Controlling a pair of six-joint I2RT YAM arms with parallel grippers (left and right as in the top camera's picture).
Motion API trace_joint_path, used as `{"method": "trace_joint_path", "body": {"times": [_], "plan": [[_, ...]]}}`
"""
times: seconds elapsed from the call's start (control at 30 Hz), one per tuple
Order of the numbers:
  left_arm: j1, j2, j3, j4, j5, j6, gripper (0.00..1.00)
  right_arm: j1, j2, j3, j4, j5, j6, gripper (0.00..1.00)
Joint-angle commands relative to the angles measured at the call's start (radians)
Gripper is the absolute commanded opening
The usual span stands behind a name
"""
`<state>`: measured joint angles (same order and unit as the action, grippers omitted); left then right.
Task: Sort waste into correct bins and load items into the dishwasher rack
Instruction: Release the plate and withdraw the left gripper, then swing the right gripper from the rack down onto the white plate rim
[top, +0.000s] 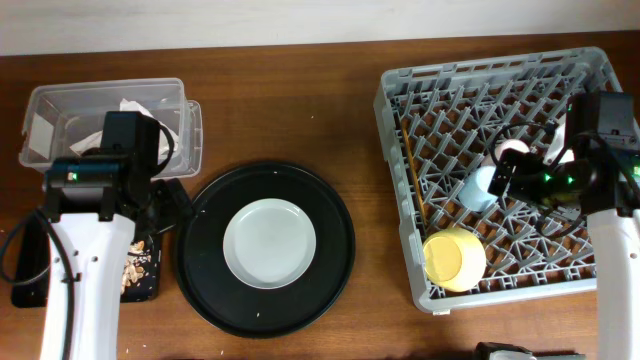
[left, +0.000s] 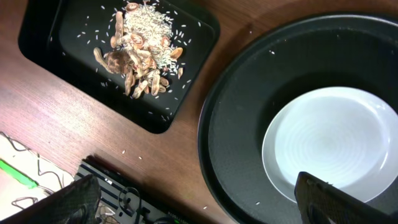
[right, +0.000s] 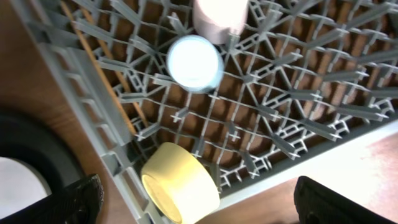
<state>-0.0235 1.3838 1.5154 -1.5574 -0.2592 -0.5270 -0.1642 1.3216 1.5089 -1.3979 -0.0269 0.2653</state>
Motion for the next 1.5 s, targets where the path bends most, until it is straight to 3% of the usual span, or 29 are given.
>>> {"method": "trace_joint_path", "body": {"times": [0.0,0.27,0.57,0.73,0.97,1.3,1.47], "plan": [[0.078,-0.01,0.01,-0.016,-0.014,-0.129,0.99,-0.007,0.002,0.014,0.011,-0.179,0.006,0.99],[0.206,-0.01,0.01,-0.08,-0.007,-0.138,0.99,0.014,0.003,0.013,0.074,-0.636,0.039,0.99],[0.376,-0.01,0.01,-0.06,0.103,-0.151,0.99,0.413,0.025,-0.049,0.095,-0.482,0.002,0.99],[0.402,-0.01,0.01,-0.06,0.103,-0.151,0.99,0.736,0.135,-0.056,0.257,-0.454,0.002,0.99],[0.402,-0.01,0.01,-0.06,0.103,-0.151,0.99,0.876,0.241,-0.056,0.471,-0.487,0.062,0.99],[0.402,-0.01,0.01,-0.06,0.103,-0.151,0.99,1.104,0.491,-0.056,0.675,-0.151,0.07,0.99],[0.402,-0.01,0.01,-0.06,0.103,-0.151,0.99,1.129,0.533,-0.056,0.616,0.155,0.297,0.99]]}}
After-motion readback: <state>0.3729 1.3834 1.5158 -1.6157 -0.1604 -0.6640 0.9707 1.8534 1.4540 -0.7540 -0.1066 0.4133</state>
